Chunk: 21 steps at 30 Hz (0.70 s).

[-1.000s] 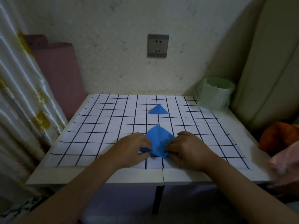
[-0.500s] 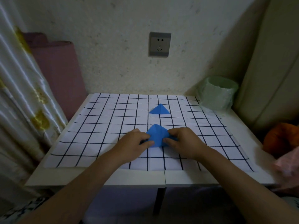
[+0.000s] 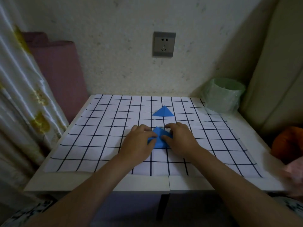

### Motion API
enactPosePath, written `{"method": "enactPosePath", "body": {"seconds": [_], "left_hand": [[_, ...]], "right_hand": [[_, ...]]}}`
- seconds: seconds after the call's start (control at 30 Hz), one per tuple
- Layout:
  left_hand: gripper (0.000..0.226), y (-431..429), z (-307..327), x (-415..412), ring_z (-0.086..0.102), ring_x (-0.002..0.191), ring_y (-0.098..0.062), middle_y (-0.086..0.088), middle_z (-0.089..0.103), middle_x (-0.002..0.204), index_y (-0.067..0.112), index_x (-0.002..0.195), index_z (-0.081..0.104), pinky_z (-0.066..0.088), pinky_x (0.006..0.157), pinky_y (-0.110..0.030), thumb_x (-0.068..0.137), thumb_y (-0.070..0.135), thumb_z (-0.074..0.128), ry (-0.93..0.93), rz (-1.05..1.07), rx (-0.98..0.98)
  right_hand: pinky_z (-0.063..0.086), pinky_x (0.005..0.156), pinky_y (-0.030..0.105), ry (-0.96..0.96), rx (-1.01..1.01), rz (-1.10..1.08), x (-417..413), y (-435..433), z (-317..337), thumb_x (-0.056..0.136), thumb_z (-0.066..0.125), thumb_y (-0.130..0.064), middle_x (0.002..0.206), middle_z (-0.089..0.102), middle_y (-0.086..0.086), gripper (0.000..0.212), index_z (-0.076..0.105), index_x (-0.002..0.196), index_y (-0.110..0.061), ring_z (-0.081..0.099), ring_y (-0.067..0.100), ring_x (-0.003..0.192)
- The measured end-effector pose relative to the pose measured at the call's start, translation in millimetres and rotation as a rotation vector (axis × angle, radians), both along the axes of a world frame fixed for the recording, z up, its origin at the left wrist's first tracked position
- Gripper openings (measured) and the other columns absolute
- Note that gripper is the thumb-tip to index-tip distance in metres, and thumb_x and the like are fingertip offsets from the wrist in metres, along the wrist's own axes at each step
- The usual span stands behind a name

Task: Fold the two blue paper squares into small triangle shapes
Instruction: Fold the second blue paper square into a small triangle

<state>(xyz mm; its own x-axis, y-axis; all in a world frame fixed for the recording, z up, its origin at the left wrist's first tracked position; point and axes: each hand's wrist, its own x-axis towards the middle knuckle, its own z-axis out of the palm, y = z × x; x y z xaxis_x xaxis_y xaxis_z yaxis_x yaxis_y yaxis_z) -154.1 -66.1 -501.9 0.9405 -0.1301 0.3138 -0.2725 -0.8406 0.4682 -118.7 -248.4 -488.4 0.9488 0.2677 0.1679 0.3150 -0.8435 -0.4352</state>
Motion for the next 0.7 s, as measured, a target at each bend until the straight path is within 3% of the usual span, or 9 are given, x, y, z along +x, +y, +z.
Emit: {"method": "enactPosePath", "body": {"seconds": [0.07,0.17,0.33,0.43,0.6,0.7], "left_hand": [[0.032,1,-1,-2,0.046,0.115,-0.011,0.009,0.058,0.119,0.028,0.118,0.068,0.044,0.094,-0.028,0.091,0.044,0.061,0.001,0.000,0.031],[0.041,3,-2,-2,0.047,0.114,-0.011,0.006,0.060,0.118,0.024,0.121,0.066,0.043,0.096,-0.029,0.089,0.049,0.063,0.031,-0.018,0.014],[0.039,8,1,-5,0.045,0.115,-0.013,0.003,0.060,0.120,0.024,0.125,0.065,0.040,0.098,-0.028,0.090,0.043,0.063,0.056,-0.078,-0.005],[0.040,9,1,-6,0.043,0.118,-0.012,0.004,0.058,0.124,0.024,0.127,0.063,0.036,0.099,-0.026,0.091,0.041,0.063,0.066,-0.090,-0.022],[0.045,11,4,-6,0.043,0.117,-0.011,0.006,0.055,0.124,0.024,0.133,0.057,0.040,0.103,-0.033,0.091,0.040,0.064,0.131,-0.121,-0.058],[0.047,9,5,-7,0.043,0.117,-0.009,0.009,0.053,0.126,0.030,0.131,0.053,0.041,0.099,-0.029,0.088,0.041,0.067,0.142,-0.108,-0.083]], "right_hand": [[0.044,0.092,0.035,-0.011,-0.051,-0.011,2,3,0,0.092,0.061,-0.043,0.123,0.055,0.007,0.050,0.052,0.134,-0.019,0.046,0.024,0.116],[0.048,0.089,0.039,0.038,-0.112,-0.041,4,6,5,0.092,0.056,-0.049,0.124,0.054,0.008,0.049,0.053,0.132,-0.021,0.046,0.024,0.116],[0.056,0.077,0.036,0.268,-0.015,-0.097,14,9,22,0.087,0.062,-0.046,0.102,0.066,0.005,0.041,0.064,0.113,-0.015,0.062,0.019,0.088],[0.054,0.072,0.034,0.359,0.000,-0.113,19,8,25,0.083,0.067,-0.042,0.095,0.072,0.012,0.035,0.073,0.096,-0.010,0.065,0.019,0.080],[0.040,0.059,0.026,0.491,0.133,-0.150,21,6,25,0.084,0.069,-0.037,0.093,0.068,0.018,0.042,0.070,0.107,-0.001,0.051,0.016,0.070],[0.041,0.059,0.026,0.443,0.182,-0.098,18,3,23,0.089,0.065,-0.031,0.087,0.067,0.013,0.028,0.071,0.094,-0.004,0.052,0.015,0.069]]}}
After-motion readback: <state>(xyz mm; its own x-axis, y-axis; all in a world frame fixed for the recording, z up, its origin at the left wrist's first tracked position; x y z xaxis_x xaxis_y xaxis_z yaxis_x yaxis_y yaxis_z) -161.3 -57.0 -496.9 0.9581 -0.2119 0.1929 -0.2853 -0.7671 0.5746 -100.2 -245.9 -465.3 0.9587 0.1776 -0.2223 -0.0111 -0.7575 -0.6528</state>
